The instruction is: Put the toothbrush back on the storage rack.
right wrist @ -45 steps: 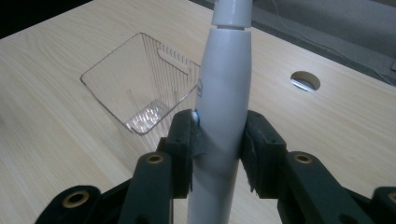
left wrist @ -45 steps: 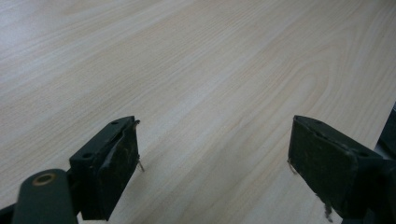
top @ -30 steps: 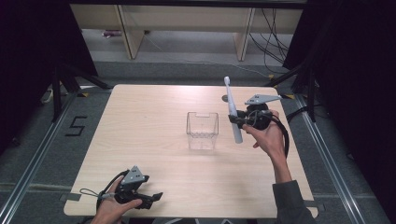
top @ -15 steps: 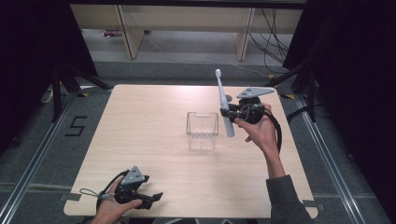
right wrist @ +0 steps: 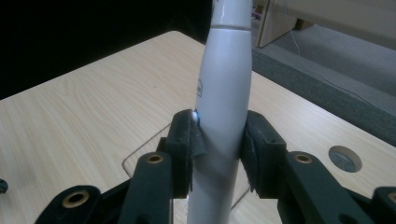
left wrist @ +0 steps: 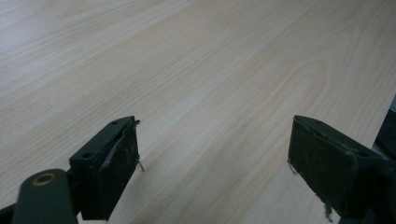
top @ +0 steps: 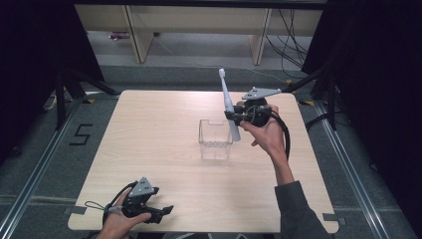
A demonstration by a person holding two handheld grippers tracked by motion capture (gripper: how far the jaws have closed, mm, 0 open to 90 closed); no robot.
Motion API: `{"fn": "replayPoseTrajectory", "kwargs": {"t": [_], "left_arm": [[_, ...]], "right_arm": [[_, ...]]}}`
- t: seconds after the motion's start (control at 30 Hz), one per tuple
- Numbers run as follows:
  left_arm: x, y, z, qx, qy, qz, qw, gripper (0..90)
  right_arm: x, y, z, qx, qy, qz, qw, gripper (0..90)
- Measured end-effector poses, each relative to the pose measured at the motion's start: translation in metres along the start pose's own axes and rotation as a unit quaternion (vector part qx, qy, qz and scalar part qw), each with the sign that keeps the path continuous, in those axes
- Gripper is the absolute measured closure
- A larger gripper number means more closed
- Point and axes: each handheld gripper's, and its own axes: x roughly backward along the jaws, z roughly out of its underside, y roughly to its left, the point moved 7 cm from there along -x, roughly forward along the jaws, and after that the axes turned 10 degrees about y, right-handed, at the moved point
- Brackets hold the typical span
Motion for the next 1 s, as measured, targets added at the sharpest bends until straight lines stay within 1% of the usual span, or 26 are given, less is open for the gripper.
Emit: {"fn": "replayPoseTrajectory", "kwargs": {"t": [0.03, 0.1, 0.13, 0.17, 0.2, 0.23, 0.27, 0.3, 0.33, 0.4, 0.43, 0.47, 0.5, 0.53, 0.57, 0.6, 0.63, 0.67, 0.7, 0.77, 0.83, 0.87, 0.9, 0.93, 0.97, 1.0], "left_arm": [[0.0, 0.0, 0.0, 0.0, 0.0, 0.0, 1.0, 15.5], [0.0, 0.0, 0.0, 0.0, 0.0, -0.002, 1.0, 15.5], [0.0, 0.0, 0.0, -0.003, 0.002, 0.001, 1.0, 15.5], [0.0, 0.0, 0.0, 0.0, 0.0, 0.0, 1.0, 15.5], [0.0, 0.0, 0.0, 0.0, 0.0, 0.0, 1.0, 15.5], [0.0, 0.0, 0.0, 0.0, 0.0, 0.0, 1.0, 15.5], [0.0, 0.0, 0.0, 0.0, 0.0, 0.001, 1.0, 15.5], [0.0, 0.0, 0.0, 0.0, 0.0, 0.001, 1.0, 15.5], [0.0, 0.001, 0.0, -0.001, 0.002, -0.003, 1.0, 15.4], [0.0, 0.001, 0.0, -0.001, 0.002, -0.003, 1.0, 15.4], [0.0, 0.0, 0.0, 0.0, 0.0, -0.002, 1.0, 15.4], [0.001, 0.0, 0.0, -0.001, 0.001, 0.001, 1.0, 15.5], [0.0, -0.001, -0.001, 0.006, -0.005, 0.002, 1.0, 15.4], [0.0, -0.001, -0.001, 0.006, -0.005, 0.002, 1.0, 15.4], [0.0, 0.0, 0.0, 0.0, 0.0, 0.001, 1.0, 15.4], [0.0, 0.0, 0.0, 0.001, 0.0, 0.002, 1.0, 15.5], [0.0, 0.0, 0.0, 0.001, 0.0, 0.002, 1.0, 15.5], [0.0, 0.0, 0.0, 0.0, 0.0, 0.002, 1.0, 15.5], [0.0, 0.0, 0.0, 0.001, 0.0, 0.001, 1.0, 15.4], [0.0, 0.0, 0.0, 0.001, 0.0, -0.001, 1.0, 15.4], [0.0, -0.001, 0.0, 0.005, -0.004, 0.002, 1.0, 15.4], [0.0, -0.001, 0.0, 0.006, -0.003, 0.003, 1.0, 15.4], [0.0, -0.001, 0.0, 0.006, -0.004, 0.003, 1.0, 15.4], [0.0, 0.0, 0.0, 0.002, -0.001, 0.002, 1.0, 15.4], [0.0, -0.001, -0.001, 0.009, -0.007, 0.004, 0.9999, 15.4], [0.0, -0.001, -0.001, 0.009, -0.007, 0.004, 0.9999, 15.4]], "right_arm": [[-0.001, 0.001, 0.0, 0.0, 0.002, -0.001, 1.0, 66.1], [-0.005, 0.002, -0.003, 0.001, -0.008, 0.001, 1.0, 66.2], [-0.005, 0.004, -0.003, -0.003, 0.001, -0.005, 1.0, 66.1], [-0.009, 0.004, -0.005, -0.001, -0.002, -0.006, 1.0, 66.1], [-0.009, 0.004, -0.005, -0.001, -0.002, -0.006, 1.0, 66.1], [-0.013, 0.004, -0.007, 0.0, -0.004, -0.006, 1.0, 66.1], [-0.014, 0.003, -0.008, 0.006, -0.004, -0.004, 1.0, 66.2], [-0.014, 0.003, -0.008, 0.006, -0.004, -0.004, 1.0, 66.2], [-0.018, 0.004, -0.008, -0.002, 0.0, -0.005, 1.0, 66.1], [-0.02, 0.004, -0.008, -0.002, -0.003, -0.006, 1.0, 66.1], [-0.024, 0.001, -0.009, 0.003, -0.004, -0.004, 1.0, 66.1], [-0.027, 0.001, -0.009, 0.0, -0.008, -0.003, 1.0, 66.1], [-0.028, 0.001, -0.008, 0.003, 0.0, -0.007, 1.0, 66.1], [-0.028, 0.001, -0.008, 0.003, 0.0, -0.007, 1.0, 66.1], [-0.033, 0.0, -0.007, -0.001, -0.005, -0.004, 1.0, 66.2], [-0.034, 0.001, -0.006, 0.0, 0.003, -0.008, 1.0, 66.1], [-0.034, 0.001, -0.006, 0.0, 0.003, -0.008, 1.0, 66.1], [-0.038, 0.001, -0.006, -0.003, -0.003, -0.006, 1.0, 66.1], [-0.042, 0.002, -0.005, -0.005, 0.005, -0.008, 0.9999, 66.1], [-0.045, 0.003, -0.004, -0.005, 0.005, -0.012, 0.9999, 66.1], [-0.053, 0.003, -0.001, 0.002, 0.009, -0.013, 0.9999, 66.1], [-0.055, 0.006, 0.0, -0.006, 0.013, -0.017, 0.9998, 66.1], [-0.057, 0.005, 0.001, 0.0, 0.016, -0.017, 0.9997, 66.1], [-0.059, 0.007, 0.002, -0.003, 0.02, -0.018, 0.9996, 66.2], [-0.062, 0.006, 0.002, 0.006, 0.014, -0.014, 0.9998, 66.1], [-0.062, 0.006, 0.002, 0.006, 0.014, -0.014, 0.9998, 66.1]]}}
